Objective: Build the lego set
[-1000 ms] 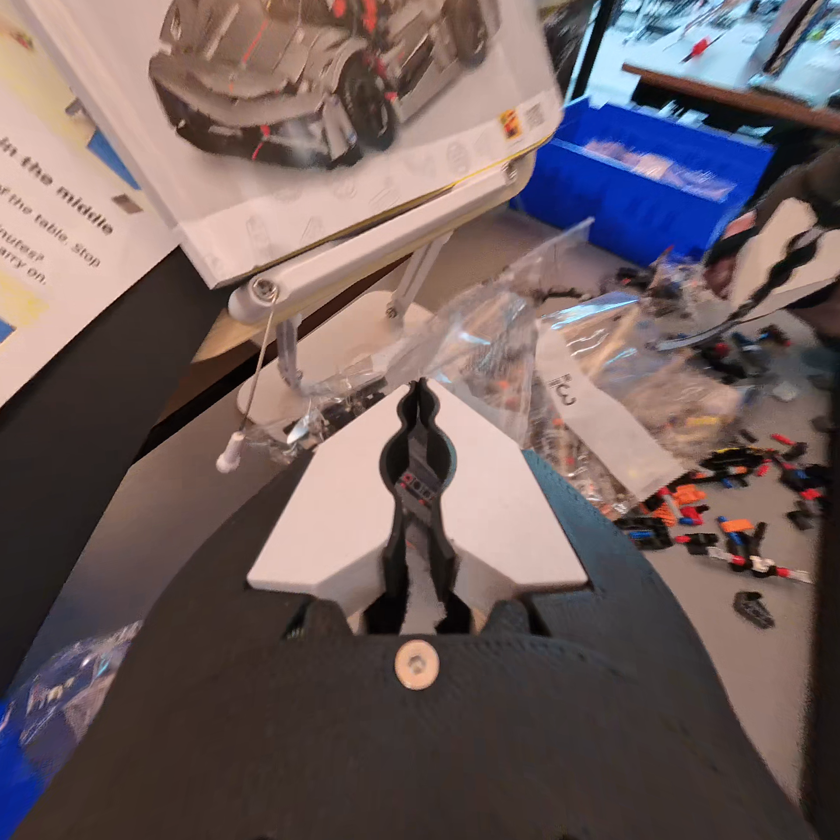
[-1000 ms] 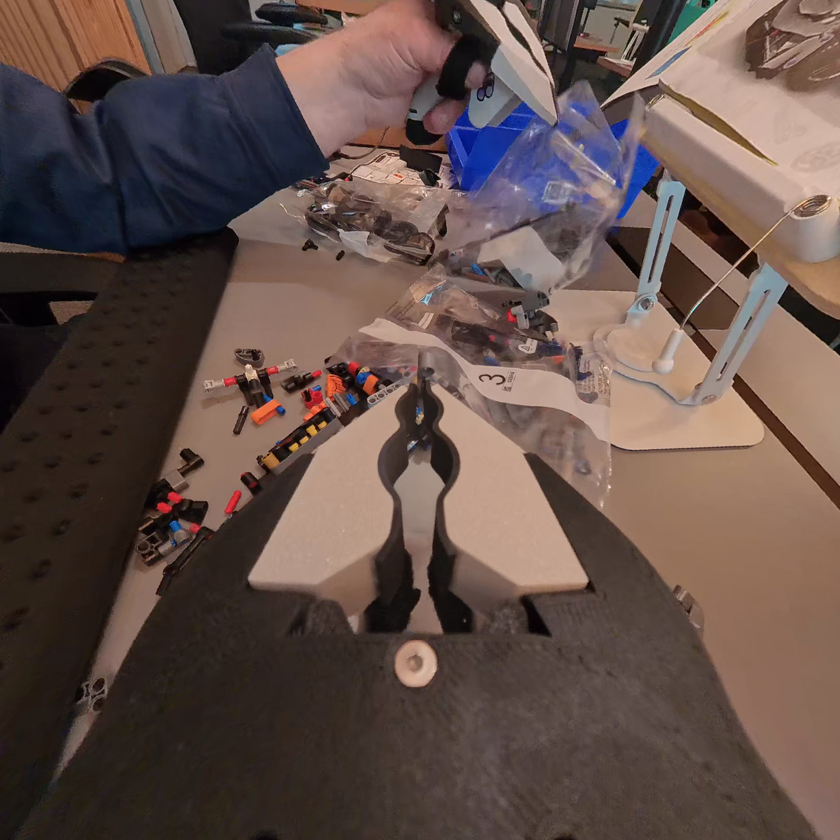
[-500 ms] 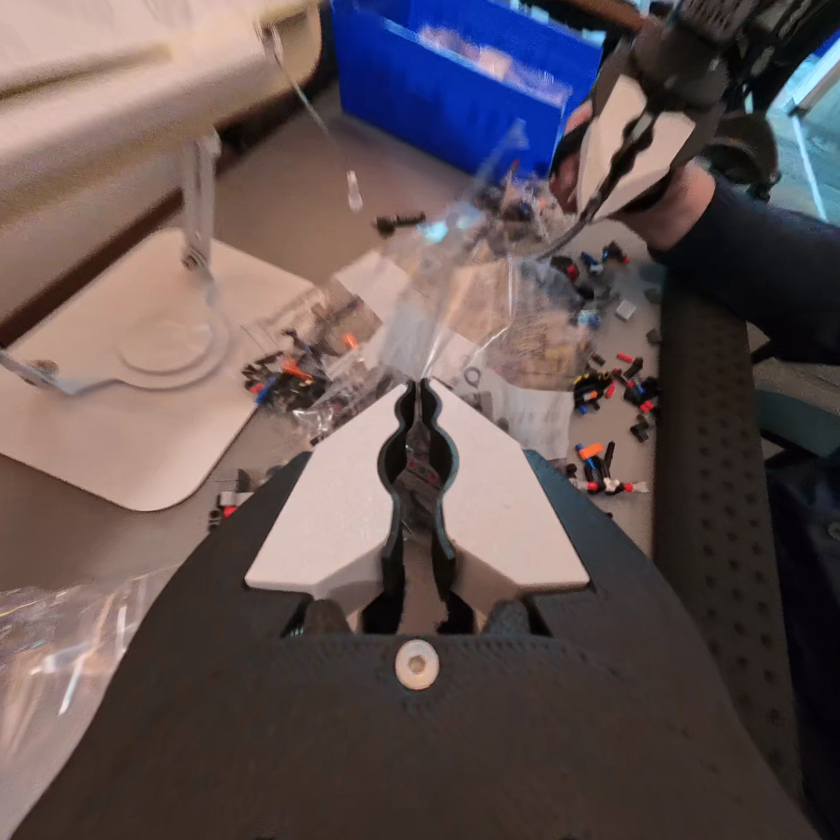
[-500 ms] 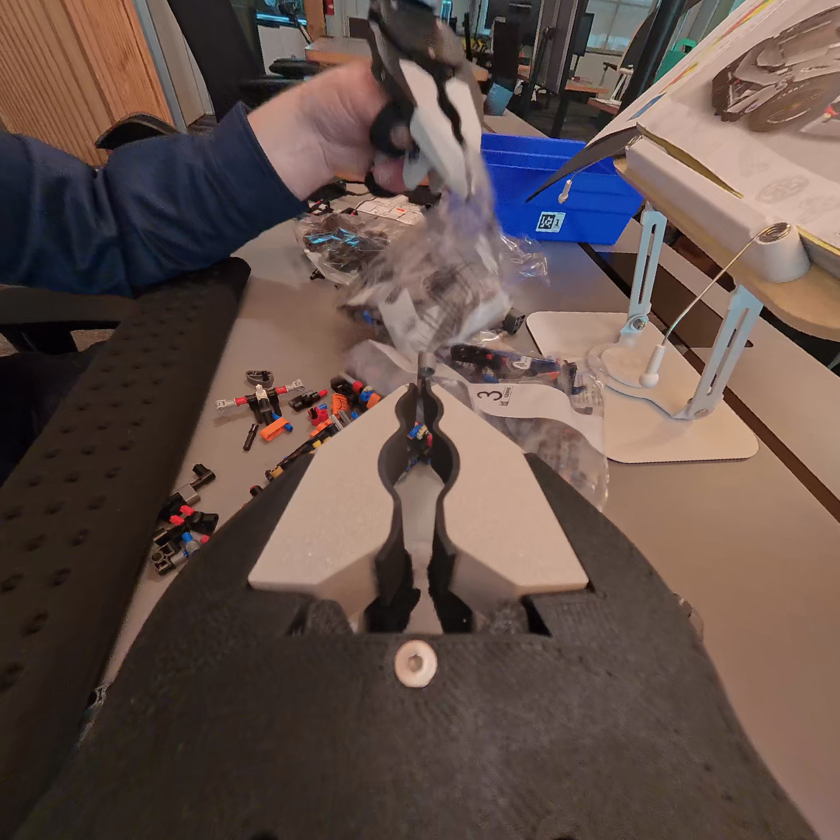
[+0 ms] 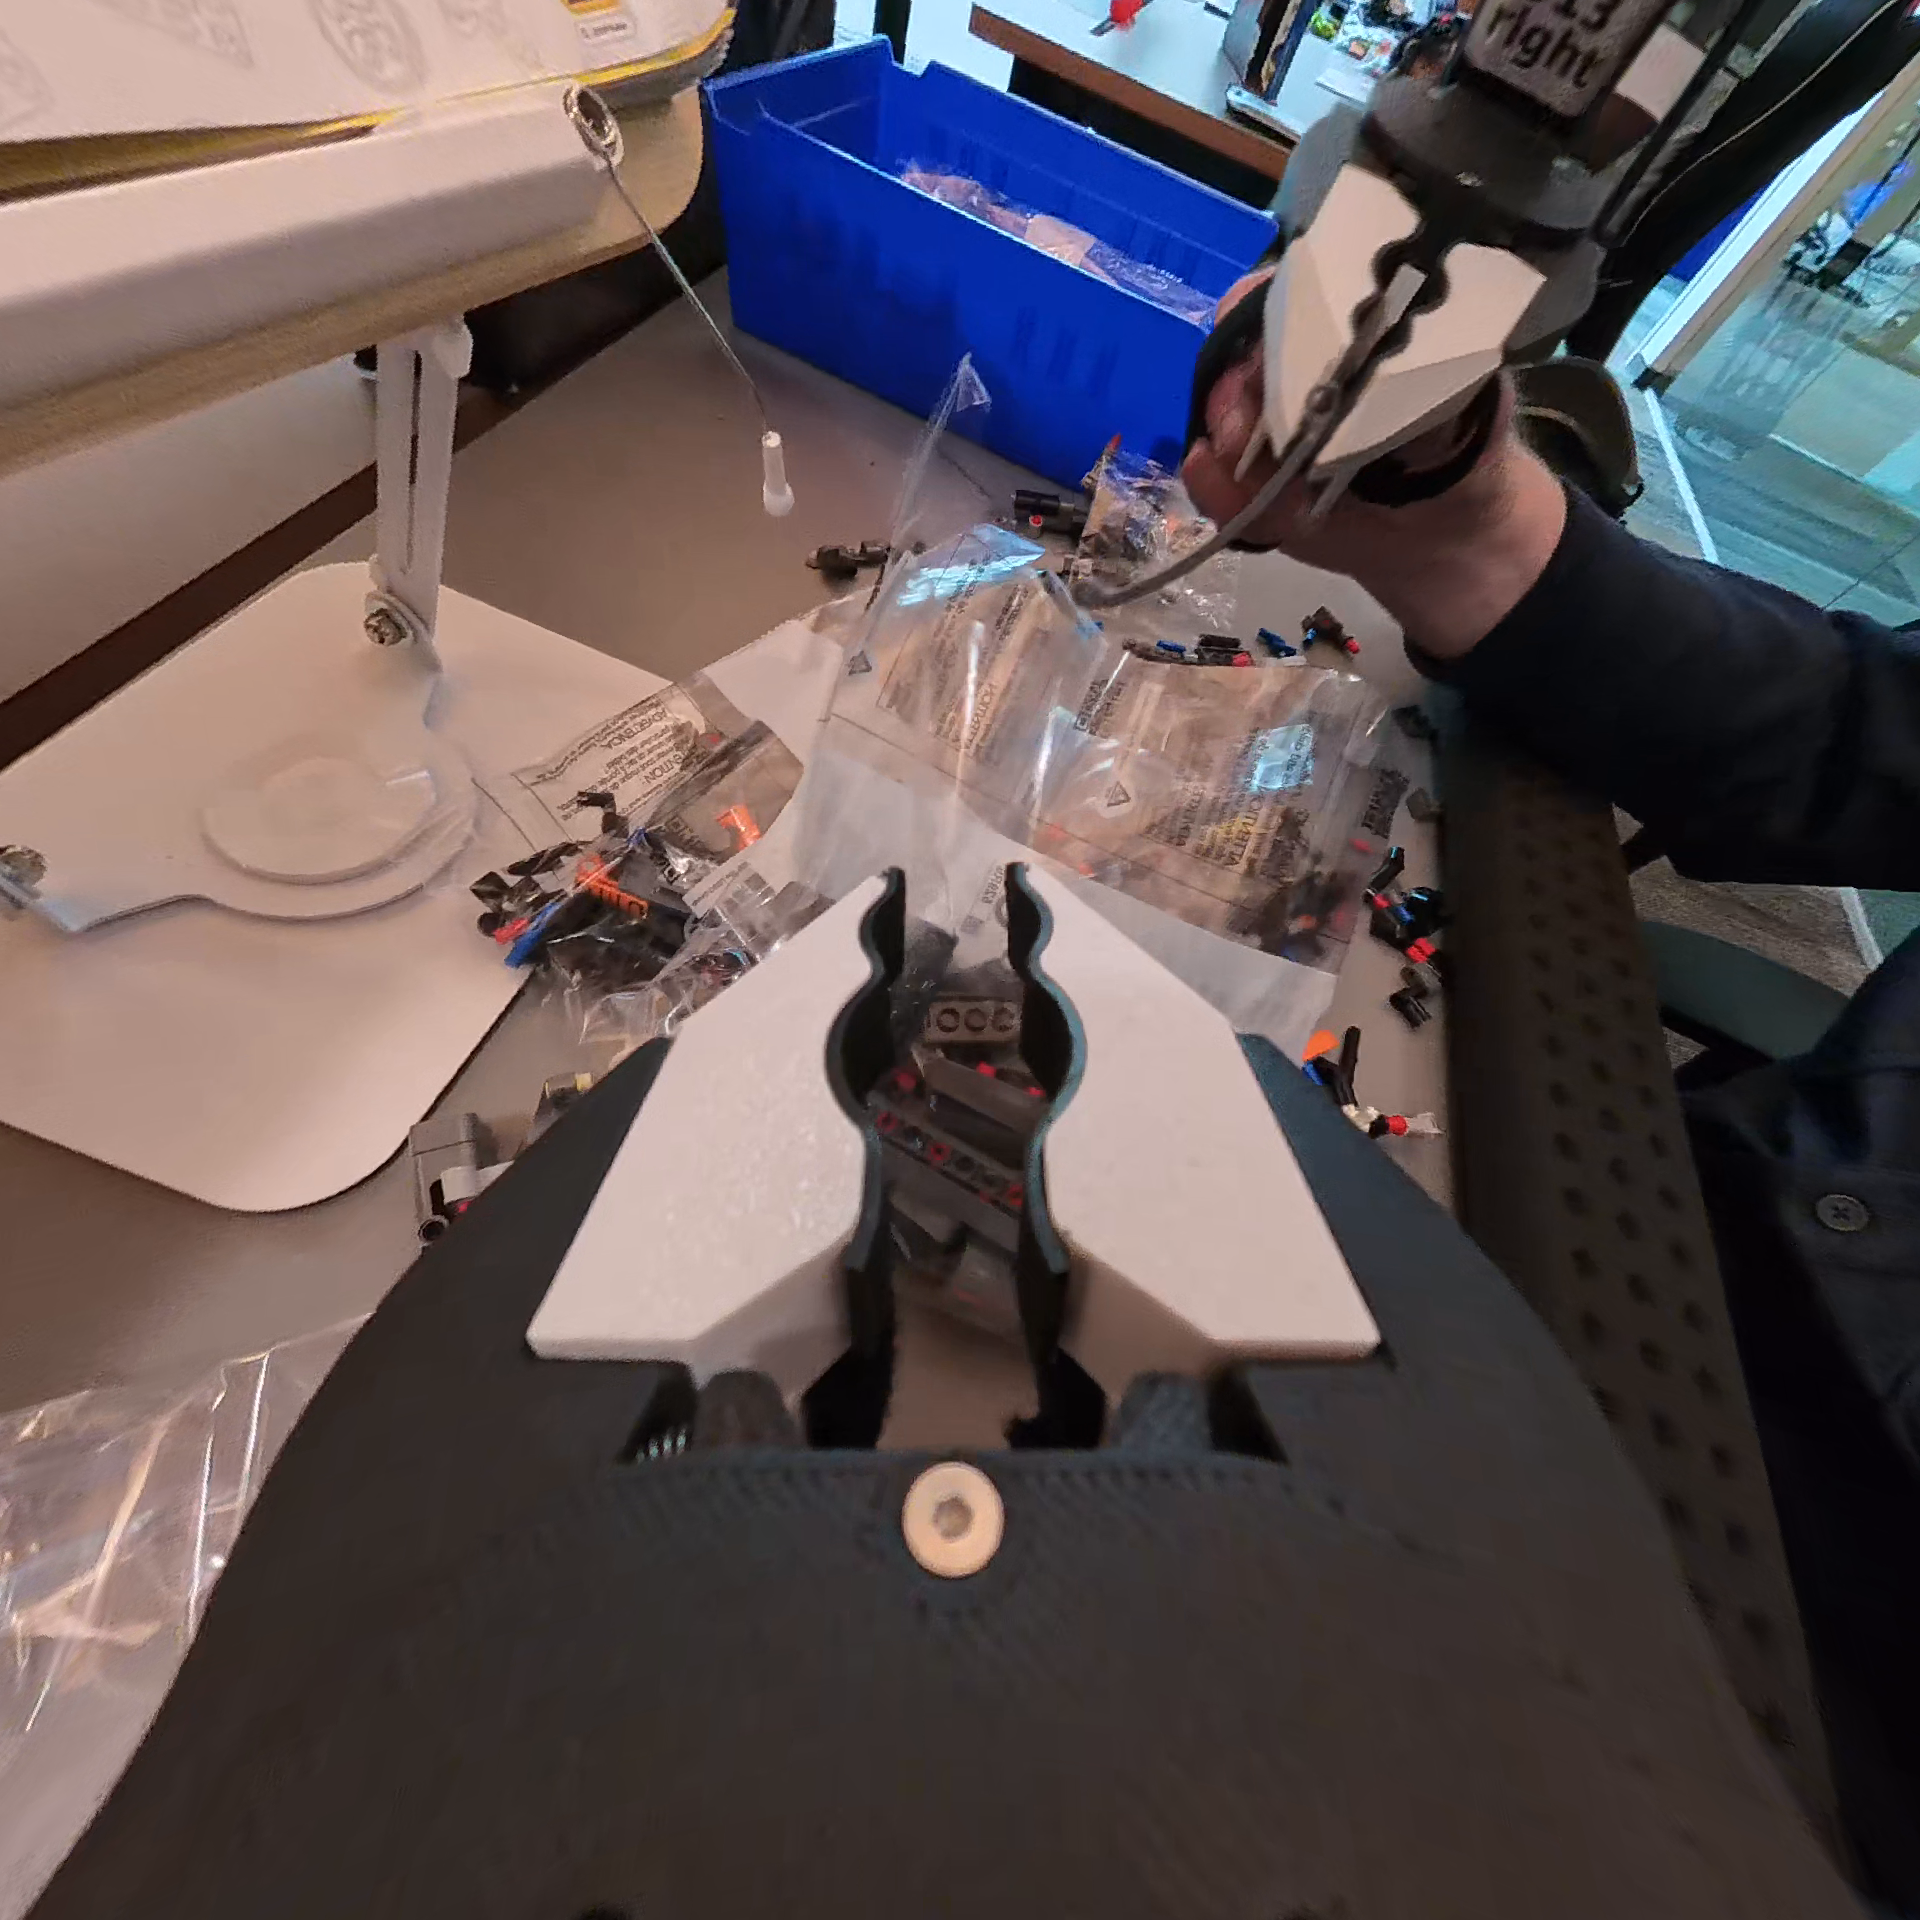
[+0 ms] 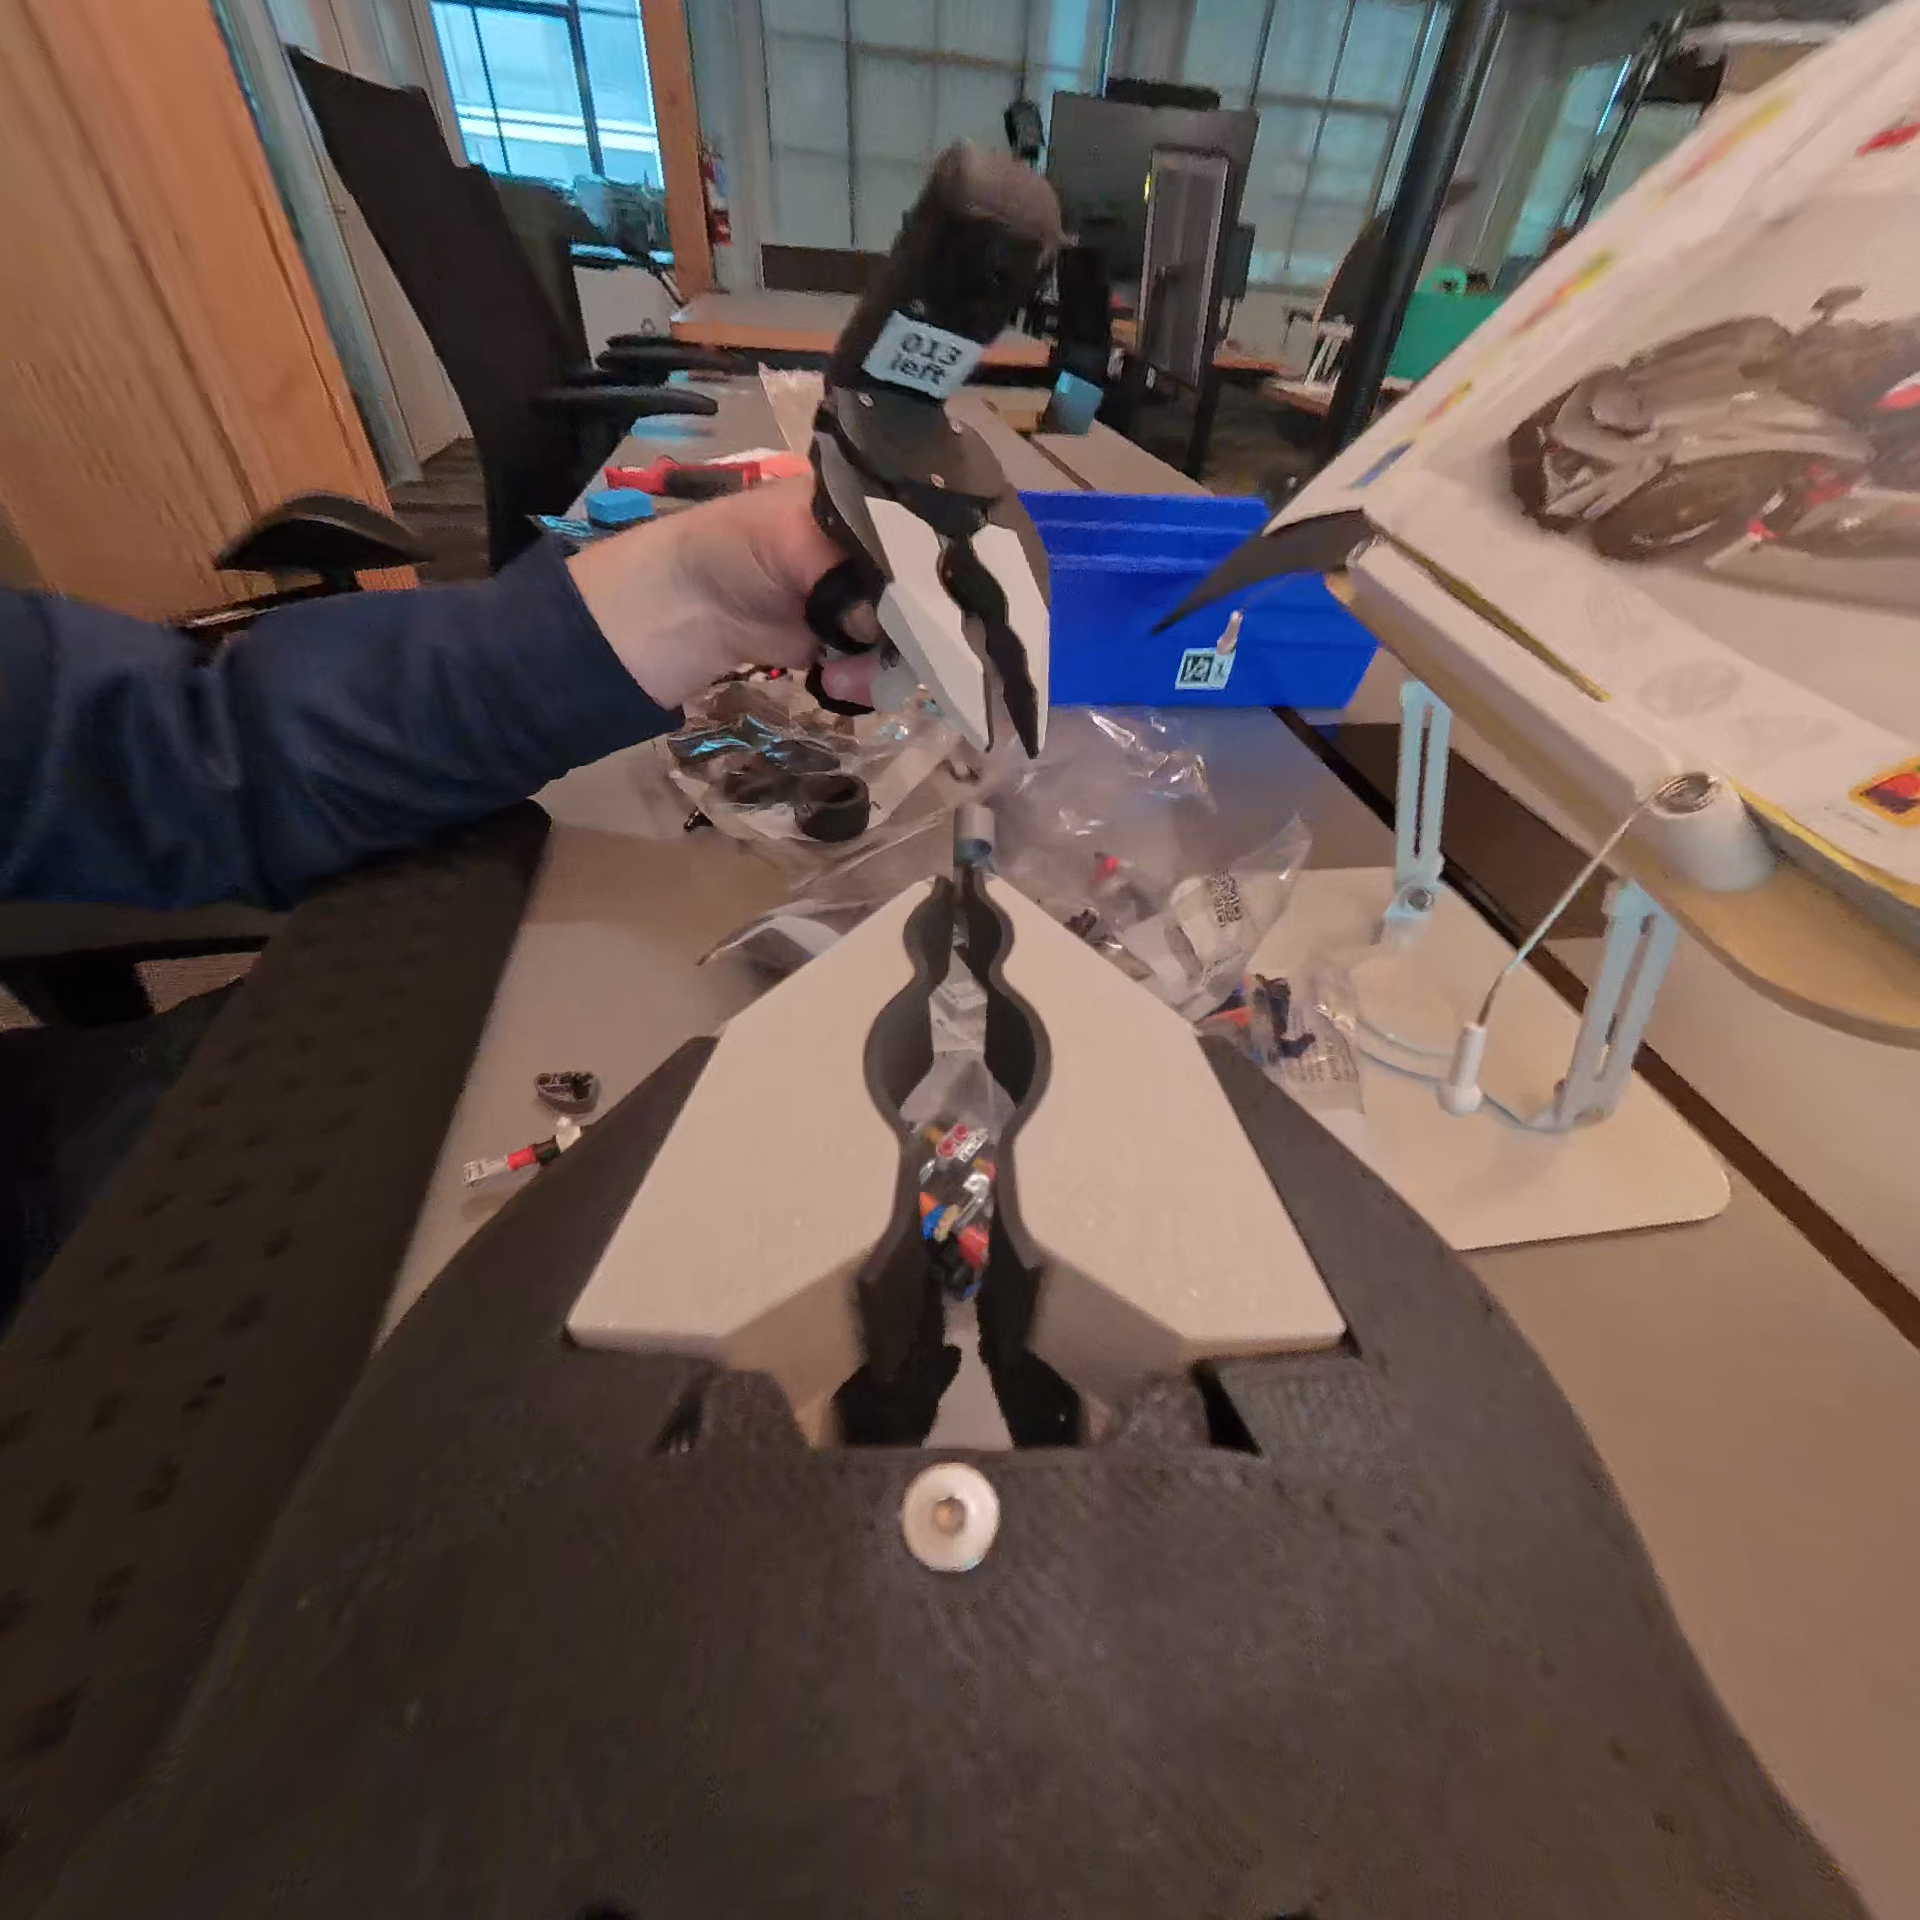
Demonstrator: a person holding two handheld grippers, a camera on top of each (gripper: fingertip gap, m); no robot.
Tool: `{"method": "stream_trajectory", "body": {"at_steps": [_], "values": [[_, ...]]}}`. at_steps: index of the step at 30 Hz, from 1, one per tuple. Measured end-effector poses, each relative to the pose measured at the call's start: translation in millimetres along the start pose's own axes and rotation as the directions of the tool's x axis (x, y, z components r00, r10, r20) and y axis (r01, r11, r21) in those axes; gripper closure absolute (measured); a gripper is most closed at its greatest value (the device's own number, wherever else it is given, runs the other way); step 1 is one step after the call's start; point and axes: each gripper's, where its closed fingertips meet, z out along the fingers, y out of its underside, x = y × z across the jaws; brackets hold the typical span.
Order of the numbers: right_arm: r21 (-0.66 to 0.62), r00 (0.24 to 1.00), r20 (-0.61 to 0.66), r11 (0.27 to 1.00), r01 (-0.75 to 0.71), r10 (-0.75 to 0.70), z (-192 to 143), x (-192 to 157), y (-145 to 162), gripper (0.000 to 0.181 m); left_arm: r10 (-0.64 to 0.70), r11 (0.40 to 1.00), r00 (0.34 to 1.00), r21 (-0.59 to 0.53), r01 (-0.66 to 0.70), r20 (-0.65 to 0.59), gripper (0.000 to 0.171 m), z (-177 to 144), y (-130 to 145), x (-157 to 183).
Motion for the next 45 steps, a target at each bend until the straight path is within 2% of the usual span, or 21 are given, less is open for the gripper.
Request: {"method": "stream_trajectory", "body": {"at_steps": [3, 5, 6, 8, 12, 16, 18, 24, 28, 30, 31, 35, 36, 41, 43, 45], "values": [[0.009, 0.997, 0.019, 0.997, -0.072, 0.072, 17, 8, 0, 0.181, -0.007, 1.0, 0.999, 0.008, 0.007, 0.031, 0.154, -1, 1, -8], [-0.028, 0.993, -0.037, 0.993, -0.112, 0.111, 29, 19, 6, 0.181, -0.02, 1.0, 0.999, 0.013, 0.019, 0.036, 0.153, -2, 3, -11], [-0.06, 0.988, -0.078, 0.988, -0.139, 0.134, 35, 27, 12, 0.174, -0.023, 1.0, 0.999, 0.017, 0.023, 0.047, 0.153, -4, 3, -13], [-0.101, 0.98, -0.055, 0.975, -0.196, 0.192, 45, 26, 20, 0.151, -0.036, 0.999, 0.994, 0.007, 0.036, 0.102, 0.153, -8, 7, -23], [-0.086, 0.983, -0.088, 0.982, -0.168, 0.16, 39, 29, 19, 0.149, -0.053, 0.998, 0.971, -0.008, 0.056, 0.235, 0.15, -19, 16, -47], [-0.069, 0.982, -0.115, 0.985, -0.158, 0.15, 27, 34, 18, 0.152, -0.005, 0.983, 0.886, -0.162, 0.09, 0.463, 0.14, -29, 46, -88], [-0.082, 0.98, -0.124, 0.983, -0.167, 0.156, 23, 36, 25, 0.154, 0.019, 0.962, 0.849, -0.242, 0.13, 0.529, 0.135, -31, 62, -102], [-0.074, 0.975, -0.103, 0.976, -0.204, 0.196, 21, 35, 32, 0.158, 0.123, 0.912, 0.813, -0.388, 0.133, 0.569, 0.132, -22, 83, -118], [-0.076, 0.978, -0.099, 0.978, -0.192, 0.185, 22, 32, 32, 0.16, 0.122, 0.888, 0.822, -0.431, 0.16, 0.556, 0.139, -11, 97, -123], [-0.076, 0.978, -0.096, 0.979, -0.191, 0.184, 22, 31, 32, 0.161, 0.112, 0.879, 0.826, -0.443, 0.177, 0.552, 0.15, -8, 104, -126], [-0.074, 0.978, -0.093, 0.979, -0.192, 0.185, 22, 30, 31, 0.161, 0.108, 0.87, 0.824, -0.453, 0.192, 0.557, 0.151, -9, 108, -127], [-0.069, 0.98, -0.093, 0.981, -0.182, 0.175, 19, 29, 28, 0.162, 0.147, 0.88, 0.821, -0.451, 0.146, 0.552, 0.156, -10, 100, -124], [-0.068, 0.981, -0.096, 0.982, -0.177, 0.17, 19, 29, 27, 0.162, 0.163, 0.887, 0.811, -0.443, 0.128, 0.562, 0.167, -14, 94, -123], [-0.063, 0.986, -0.107, 0.988, -0.139, 0.132, 17, 26, 22, 0.161, 0.215, 0.915, 0.77, -0.399, 0.055, 0.6, 0.167, -28, 68, -116], [-0.065, 0.988, -0.101, 0.99, -0.125, 0.118, 18, 23, 21, 0.161, 0.208, 0.914, 0.791, -0.403, 0.053, 0.576, 0.167, -27, 67, -109], [-0.059, 0.99, -0.097, 0.992, -0.11, 0.104, 18, 21, 18, 0.162, 0.236, 0.915, 0.77, -0.403, 0.03, 0.593, 0.167, -31, 60, -107]]}}
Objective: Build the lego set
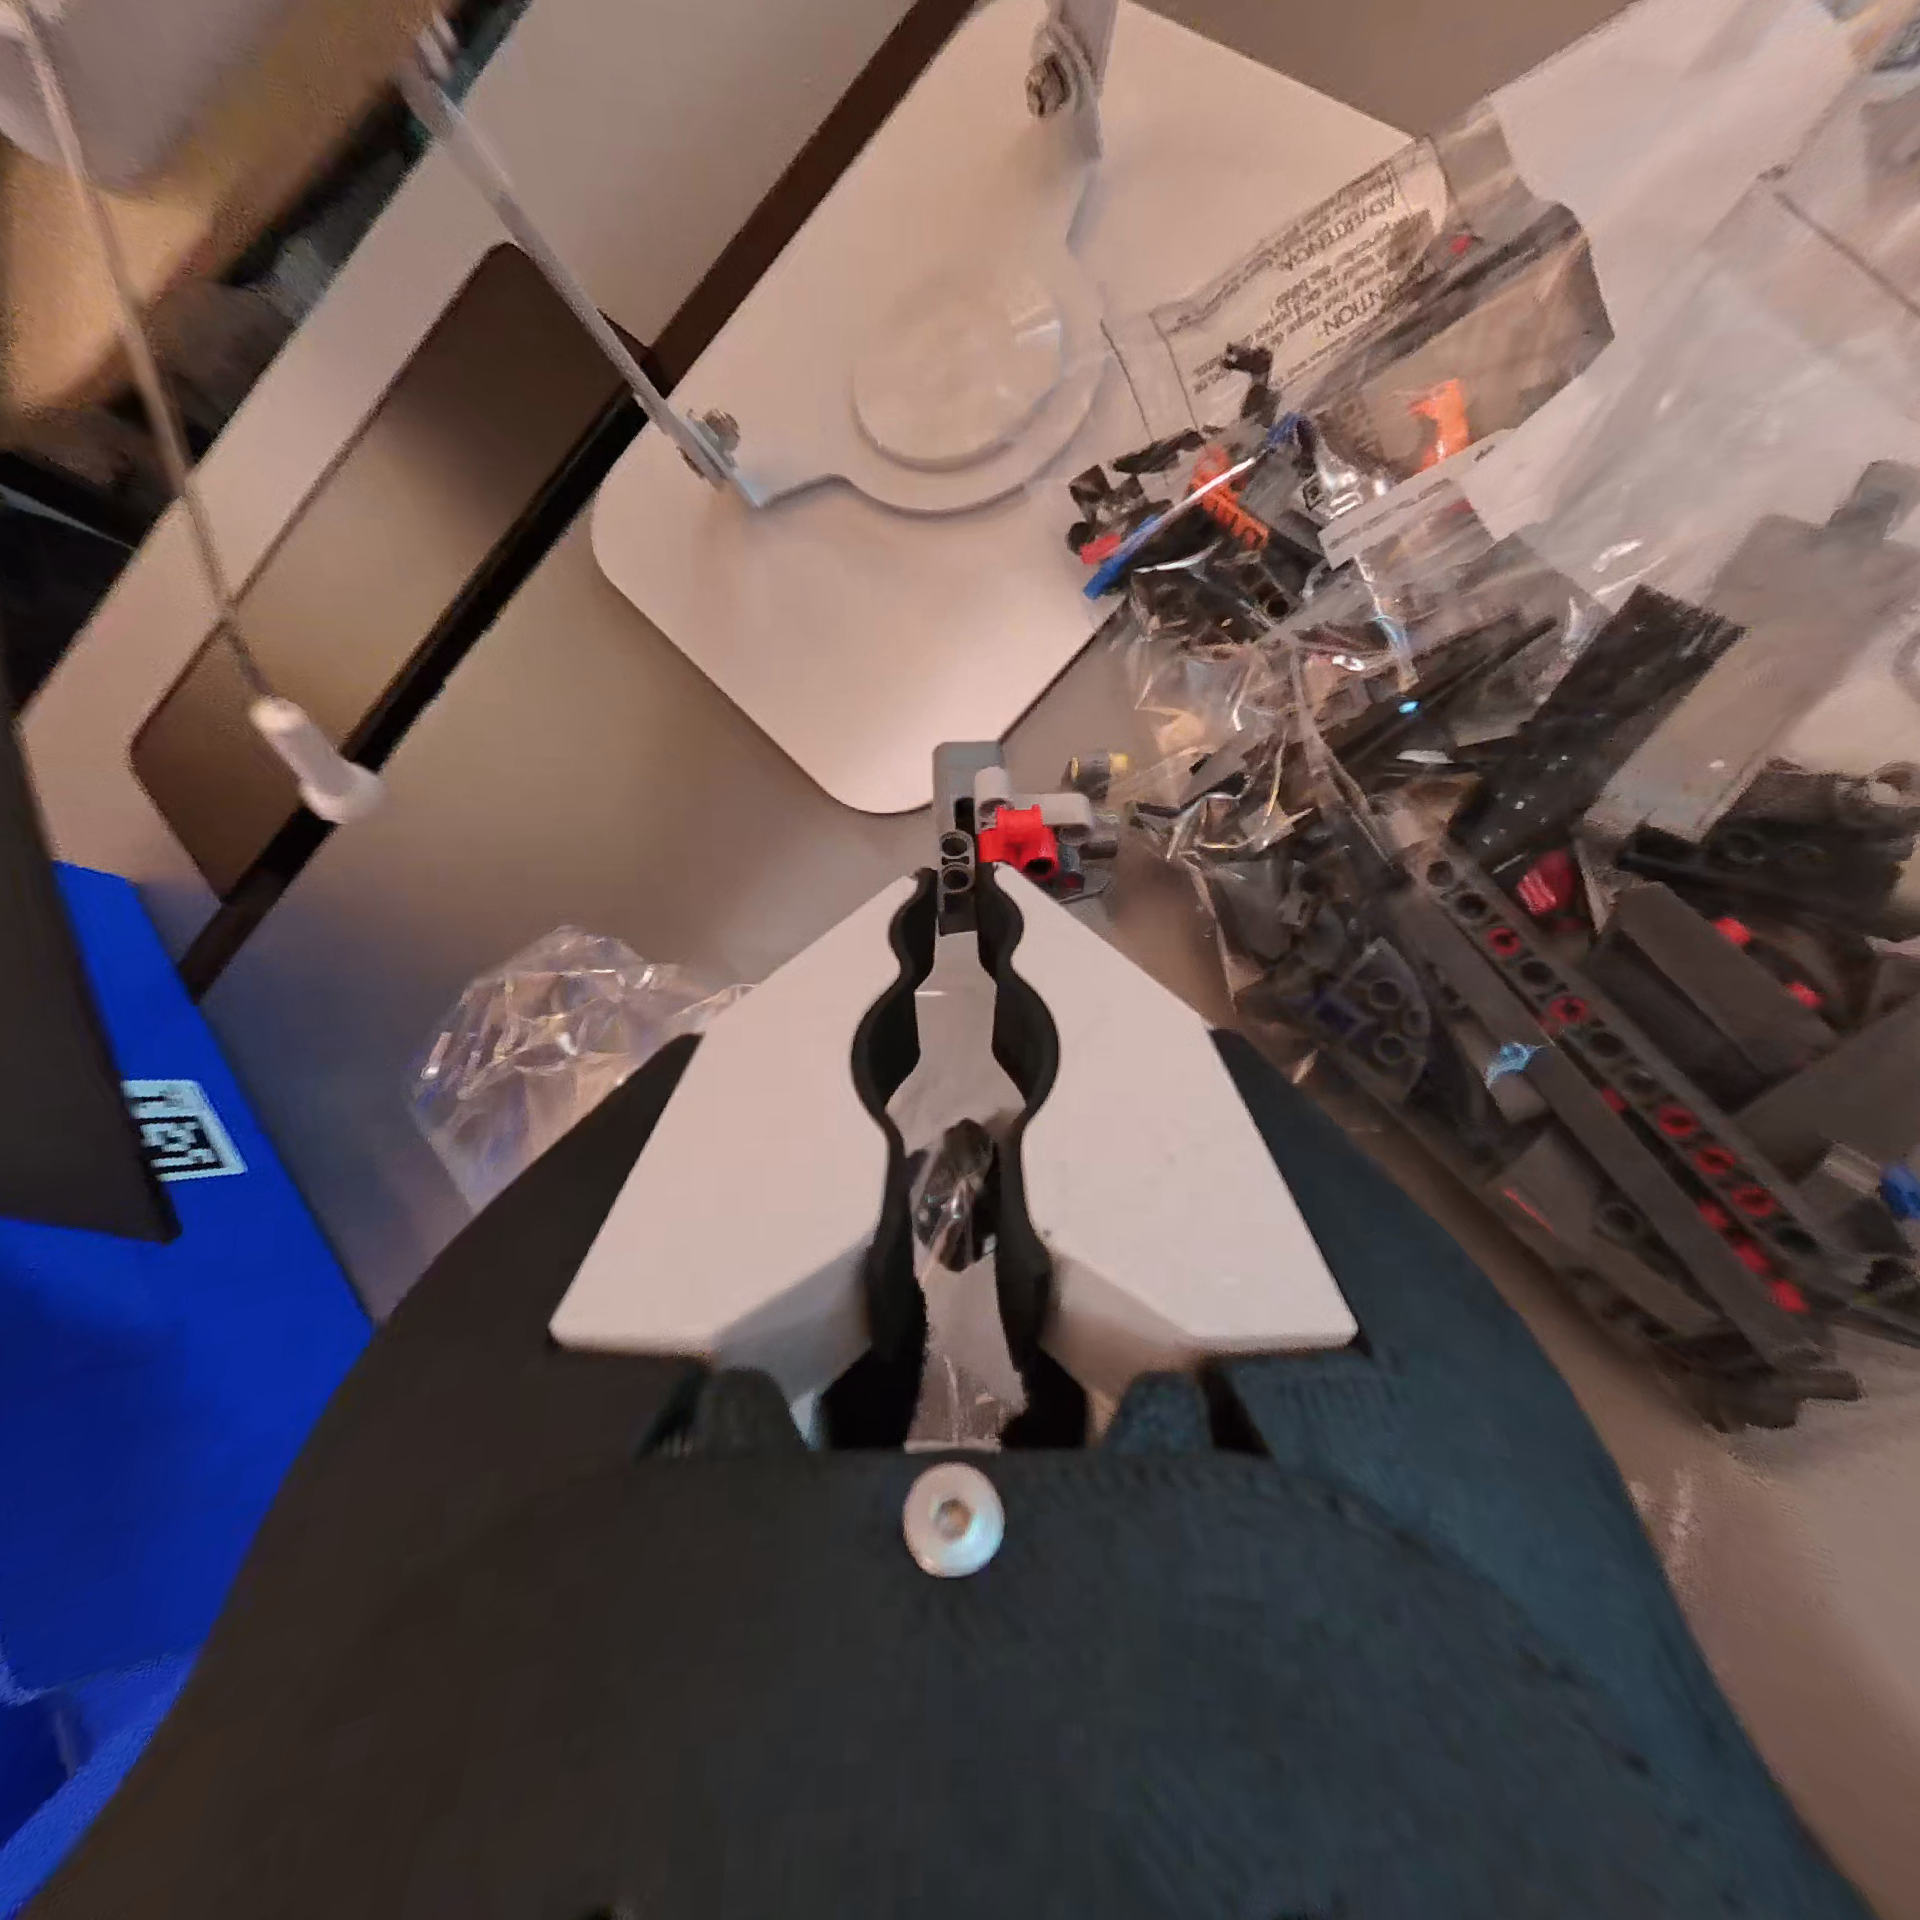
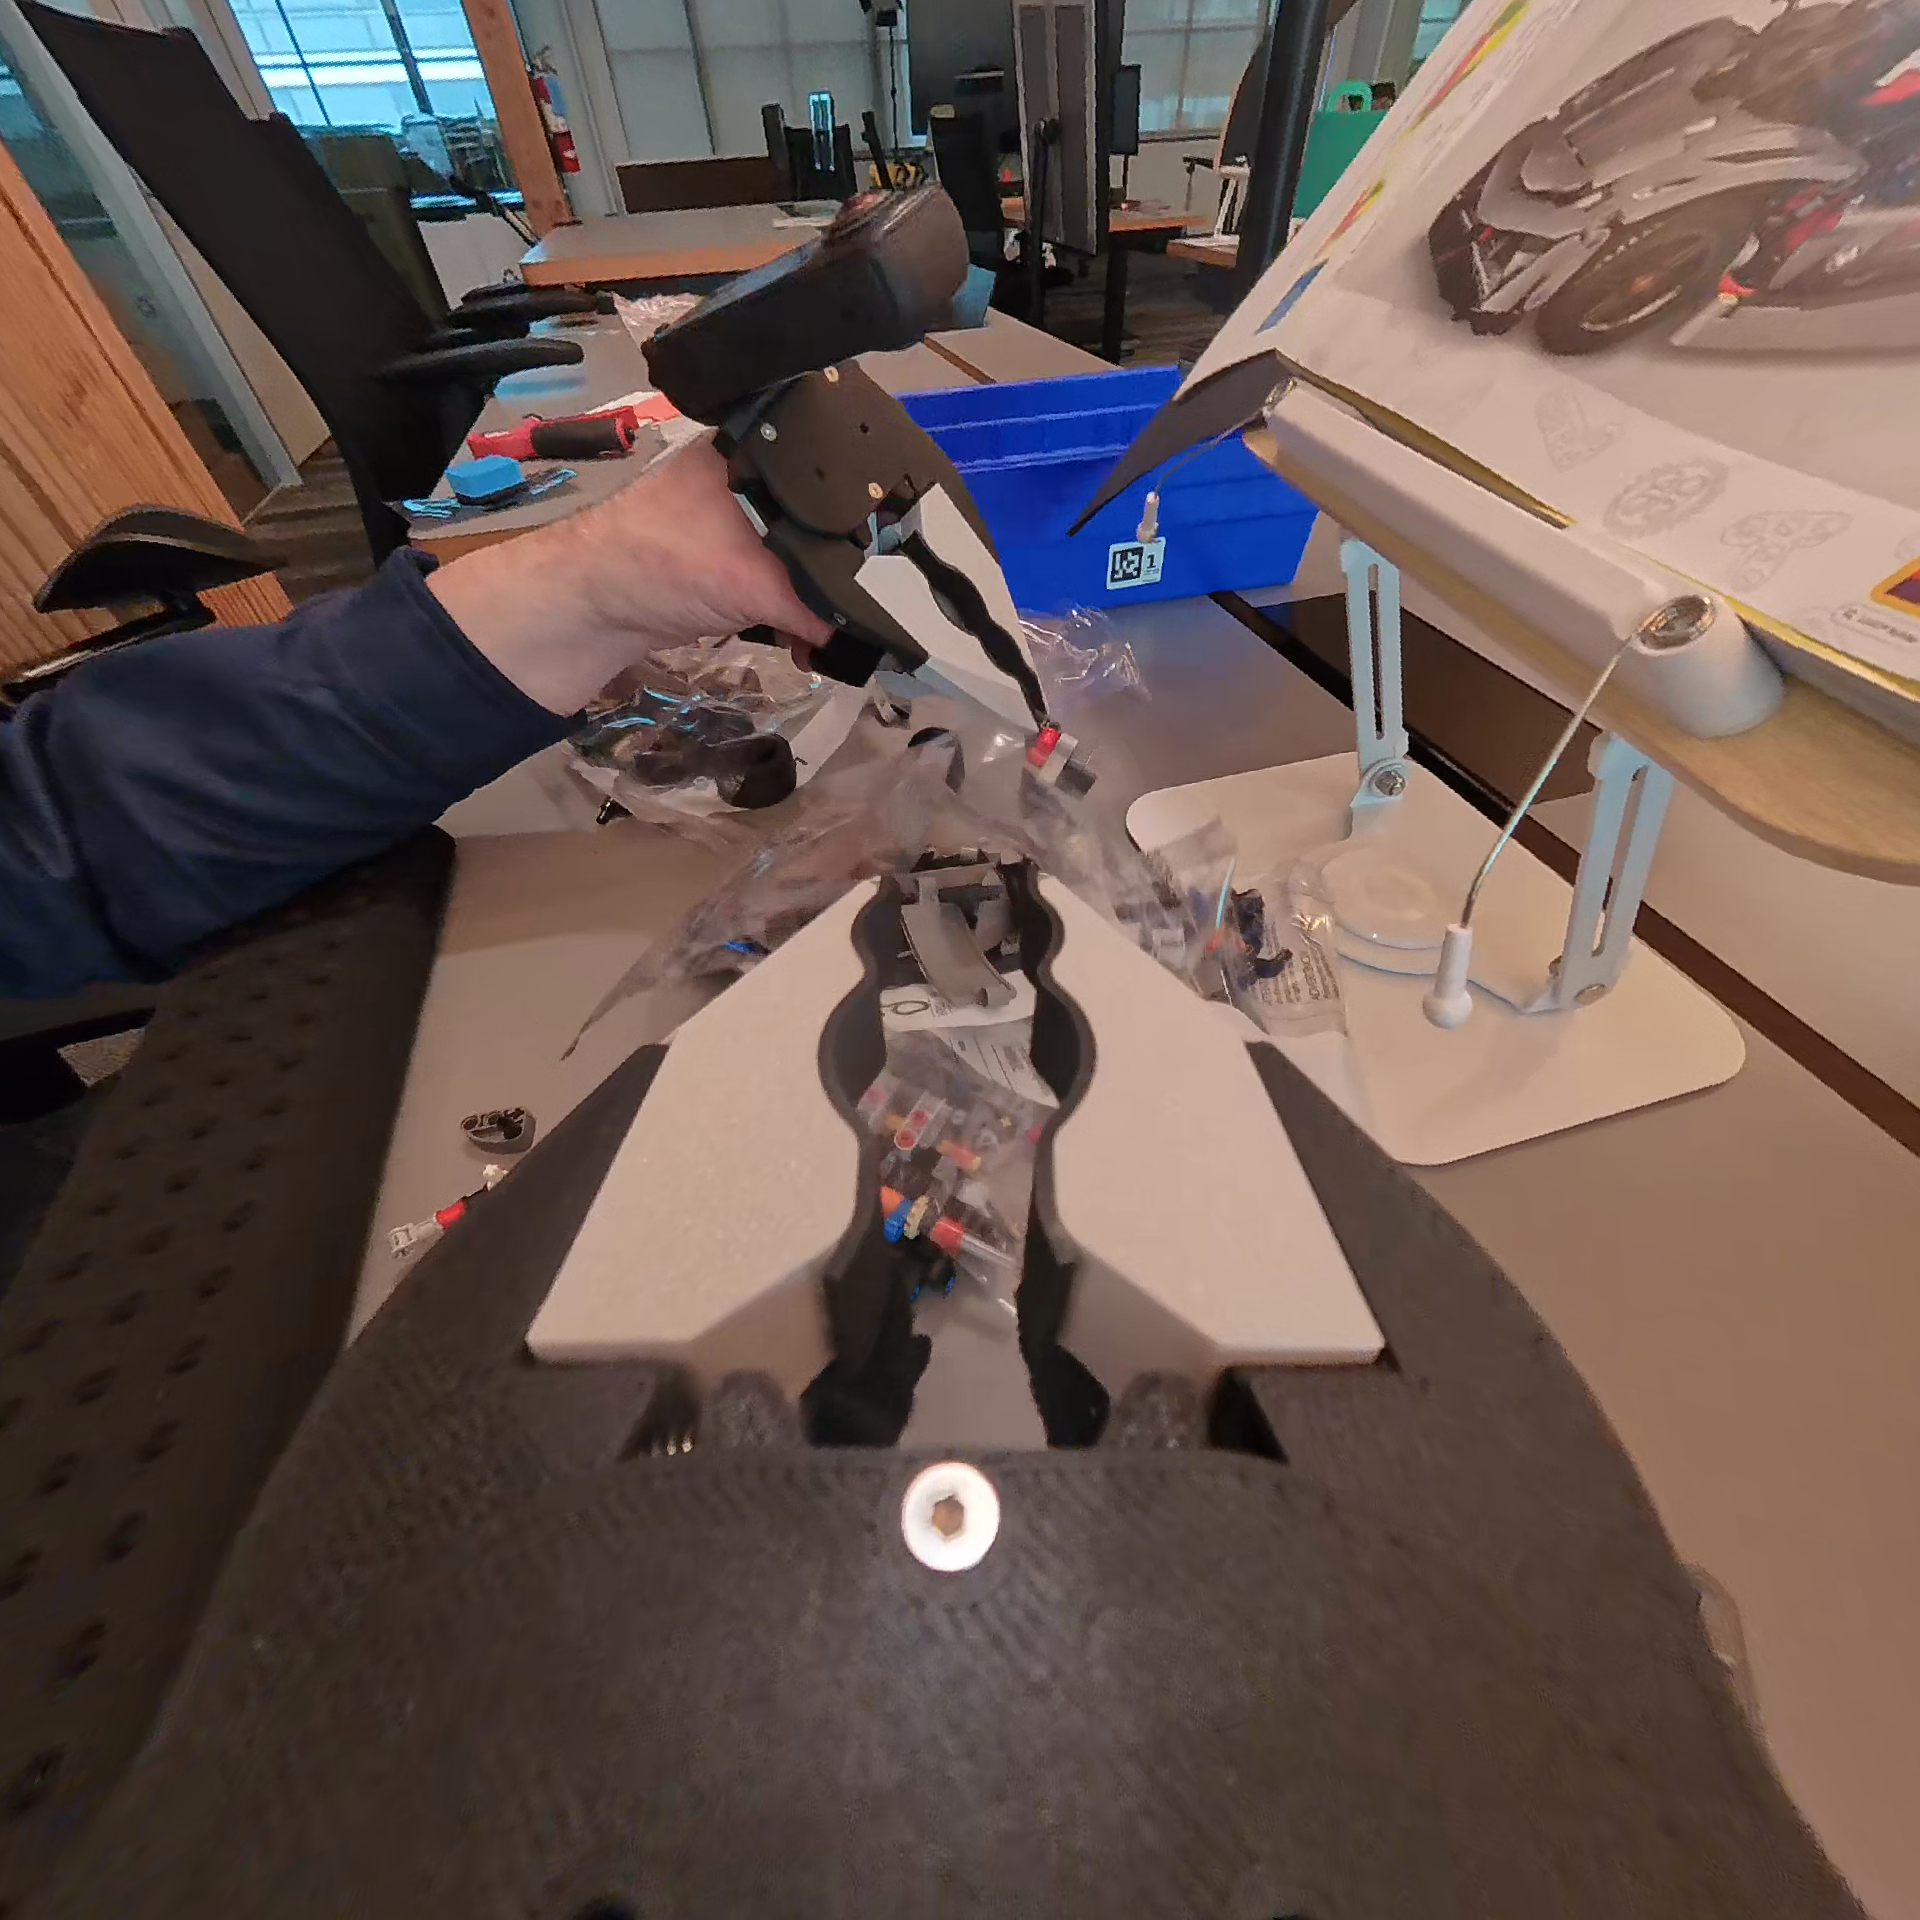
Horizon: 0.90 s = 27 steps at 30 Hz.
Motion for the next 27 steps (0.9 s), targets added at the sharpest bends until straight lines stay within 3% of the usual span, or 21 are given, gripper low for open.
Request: {"method": "stream_trajectory", "body": {"at_steps": [6, 10, 15, 27], "values": [[0.041, 0.999, 0.003, 0.998, 0.039, -0.039, -4, -7, -11, 0.159, 0.001, 0.98, 0.997, 0.196, -0.015, 0.073, 0.167, -41, -39, -7], [0.039, 0.998, -0.012, 0.997, 0.066, -0.065, -3, -8, -12, 0.155, -0.011, 0.943, 0.999, 0.331, -0.006, 0.049, 0.167, -65, -63, 1], [0.027, 0.993, -0.031, 0.993, 0.119, -0.118, 0, -12, -13, 0.151, 0.039, 0.863, 0.991, 0.504, 0.03, -0.126, 0.168, -89, -99, 41], [0.022, 0.985, -0.07, 0.987, 0.161, -0.159, 7, -14, -14, 0.148, 0.197, 0.817, 0.933, 0.577, 0.012, -0.3, 0.167, -88, -138, 128]]}}
